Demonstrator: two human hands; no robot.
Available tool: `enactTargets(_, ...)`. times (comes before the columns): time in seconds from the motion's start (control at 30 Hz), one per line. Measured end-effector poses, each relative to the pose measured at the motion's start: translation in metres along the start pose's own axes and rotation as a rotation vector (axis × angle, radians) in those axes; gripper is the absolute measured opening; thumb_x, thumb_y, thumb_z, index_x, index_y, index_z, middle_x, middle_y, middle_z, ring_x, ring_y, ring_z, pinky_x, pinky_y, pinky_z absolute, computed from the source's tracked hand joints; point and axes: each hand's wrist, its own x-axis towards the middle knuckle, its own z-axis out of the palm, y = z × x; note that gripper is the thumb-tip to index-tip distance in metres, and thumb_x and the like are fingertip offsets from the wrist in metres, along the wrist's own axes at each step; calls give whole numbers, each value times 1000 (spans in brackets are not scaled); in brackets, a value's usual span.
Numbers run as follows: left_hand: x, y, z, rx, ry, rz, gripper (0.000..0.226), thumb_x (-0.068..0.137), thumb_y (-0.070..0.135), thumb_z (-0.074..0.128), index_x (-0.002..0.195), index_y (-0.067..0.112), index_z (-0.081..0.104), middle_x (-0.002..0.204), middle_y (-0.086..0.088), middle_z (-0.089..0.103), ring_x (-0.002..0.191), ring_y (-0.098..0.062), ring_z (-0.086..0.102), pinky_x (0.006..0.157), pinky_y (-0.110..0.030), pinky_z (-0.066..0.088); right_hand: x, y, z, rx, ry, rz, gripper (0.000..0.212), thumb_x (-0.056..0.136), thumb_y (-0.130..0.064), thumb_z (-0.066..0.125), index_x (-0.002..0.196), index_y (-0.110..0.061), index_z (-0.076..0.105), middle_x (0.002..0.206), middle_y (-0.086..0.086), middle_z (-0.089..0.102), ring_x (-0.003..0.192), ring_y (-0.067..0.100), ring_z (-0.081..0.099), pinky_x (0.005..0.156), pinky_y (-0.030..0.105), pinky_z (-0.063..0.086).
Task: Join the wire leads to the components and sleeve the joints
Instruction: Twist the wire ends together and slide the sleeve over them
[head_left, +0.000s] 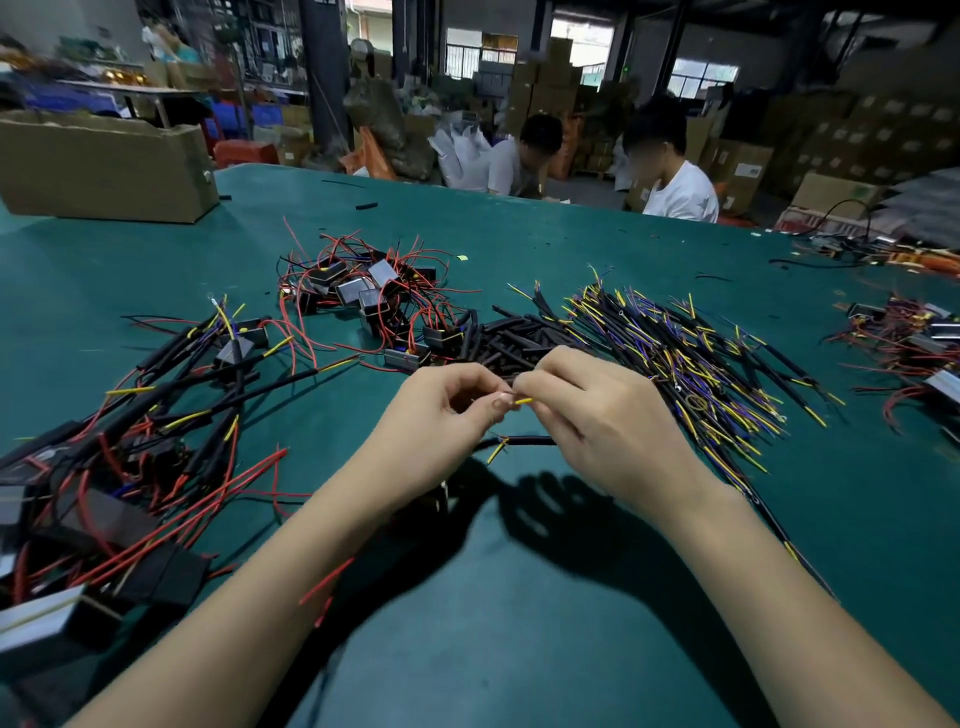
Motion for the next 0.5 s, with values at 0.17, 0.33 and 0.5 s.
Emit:
enactTargets(0.17, 1, 1, -2, -396, -131, -314, 21, 89, 14, 60, 69, 18, 68, 60, 6, 60, 55, -4, 50, 58, -18, 36, -1, 0, 1, 56, -11, 13, 14, 88, 2, 57, 92, -2, 69, 82, 12, 61, 66, 31, 57, 52, 38, 49)
enactTargets(0.33, -1, -6, -1, 73, 32, 44, 8, 85, 20, 70, 77, 18, 72, 66, 6, 68, 62, -6, 59, 66, -23, 46, -1, 2, 1, 327, -67, 221, 5, 91, -11, 59, 89, -10, 64, 84, 1, 56, 73, 23, 55, 66, 39, 48)
enactTargets(0.5, -6, -5, 1, 596, 137, 422, 17, 81, 29, 63, 95, 19, 65, 75, 12, 63, 74, -9, 57, 74, -38, 44, 1, 0, -1, 578, -49, 461, 17, 87, -4, 63, 76, -17, 63, 68, -12, 57, 61, -2, 52, 60, 6, 35)
